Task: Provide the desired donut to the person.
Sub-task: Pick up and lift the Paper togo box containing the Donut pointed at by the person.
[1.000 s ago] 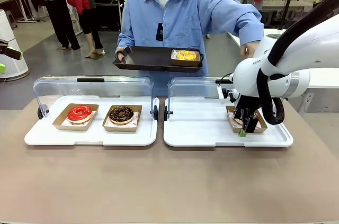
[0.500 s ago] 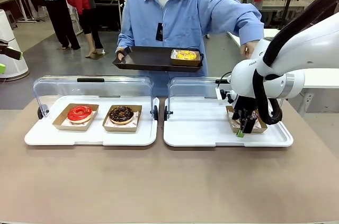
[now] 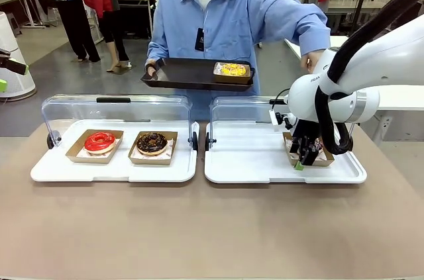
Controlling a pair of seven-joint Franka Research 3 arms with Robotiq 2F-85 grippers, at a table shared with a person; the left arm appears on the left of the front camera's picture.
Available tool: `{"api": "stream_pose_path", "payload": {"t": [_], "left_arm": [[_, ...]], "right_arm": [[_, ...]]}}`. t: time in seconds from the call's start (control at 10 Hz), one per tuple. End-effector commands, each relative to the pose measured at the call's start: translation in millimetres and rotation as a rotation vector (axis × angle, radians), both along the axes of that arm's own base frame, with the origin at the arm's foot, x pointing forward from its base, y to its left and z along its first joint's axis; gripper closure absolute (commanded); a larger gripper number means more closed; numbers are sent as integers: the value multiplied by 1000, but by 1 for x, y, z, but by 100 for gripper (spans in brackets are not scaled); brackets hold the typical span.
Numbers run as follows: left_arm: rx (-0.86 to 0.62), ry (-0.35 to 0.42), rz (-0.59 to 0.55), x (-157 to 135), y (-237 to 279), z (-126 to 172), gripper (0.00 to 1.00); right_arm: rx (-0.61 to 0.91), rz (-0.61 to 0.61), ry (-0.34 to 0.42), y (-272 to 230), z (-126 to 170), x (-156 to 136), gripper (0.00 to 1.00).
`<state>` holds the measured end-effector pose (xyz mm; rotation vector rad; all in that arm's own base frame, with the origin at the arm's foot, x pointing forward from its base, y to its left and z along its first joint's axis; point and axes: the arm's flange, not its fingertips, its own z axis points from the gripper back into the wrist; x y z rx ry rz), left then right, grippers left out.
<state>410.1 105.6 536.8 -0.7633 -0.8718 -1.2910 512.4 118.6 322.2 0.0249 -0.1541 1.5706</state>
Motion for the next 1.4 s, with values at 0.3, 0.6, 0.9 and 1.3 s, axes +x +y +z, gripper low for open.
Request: {"api": "stream_pose_path", "payload": {"t": [0.3, 0.6, 0.9, 1.3], "left_arm": [[-4, -2, -3, -1, 1, 1, 0], [-4, -2, -3, -1, 1, 1, 0], [-4, -2, -3, -1, 1, 1, 0], [-4, -2, -3, -1, 1, 1, 0]], "right_arm": [[6, 17, -3, -4, -8, 3, 98], [-5, 14, -4, -5, -7, 2, 100], [-16, 14, -12, -4, -3, -1, 100], [-95, -47, 61, 18, 34, -38, 100]]}}
